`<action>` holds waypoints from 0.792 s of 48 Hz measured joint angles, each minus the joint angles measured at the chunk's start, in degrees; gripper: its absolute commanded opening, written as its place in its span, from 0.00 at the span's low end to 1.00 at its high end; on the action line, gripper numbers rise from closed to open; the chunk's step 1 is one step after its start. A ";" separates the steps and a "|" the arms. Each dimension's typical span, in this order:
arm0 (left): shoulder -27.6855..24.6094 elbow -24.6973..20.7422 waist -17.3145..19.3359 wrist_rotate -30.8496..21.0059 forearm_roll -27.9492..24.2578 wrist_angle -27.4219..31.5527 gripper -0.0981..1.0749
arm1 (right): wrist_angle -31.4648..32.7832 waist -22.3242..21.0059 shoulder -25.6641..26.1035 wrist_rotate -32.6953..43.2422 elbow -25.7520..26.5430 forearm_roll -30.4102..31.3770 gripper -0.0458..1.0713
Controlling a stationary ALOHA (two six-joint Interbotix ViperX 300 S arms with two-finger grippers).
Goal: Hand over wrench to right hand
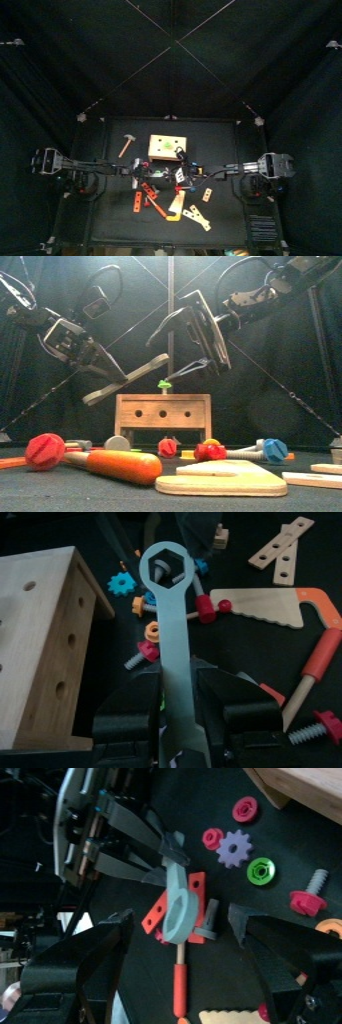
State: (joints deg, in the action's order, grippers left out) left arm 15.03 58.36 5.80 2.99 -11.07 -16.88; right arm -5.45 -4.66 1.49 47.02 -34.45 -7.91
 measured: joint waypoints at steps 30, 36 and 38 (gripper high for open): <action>-2.55 -1.49 0.62 1.14 -0.09 -2.29 0.54 | -1.05 -1.32 -1.85 0.18 1.41 -0.97 0.52; -2.64 -1.58 1.05 1.23 -0.09 -2.29 0.55 | -1.05 -1.41 -1.85 0.18 1.41 -1.14 0.43; -2.55 -1.58 1.14 1.23 -0.09 -2.29 0.55 | -0.97 -1.41 -1.76 0.18 1.41 -1.05 0.40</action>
State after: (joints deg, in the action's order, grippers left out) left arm 12.48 56.78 6.94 4.22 -11.16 -19.16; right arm -6.42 -6.06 -0.26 47.20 -33.05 -8.96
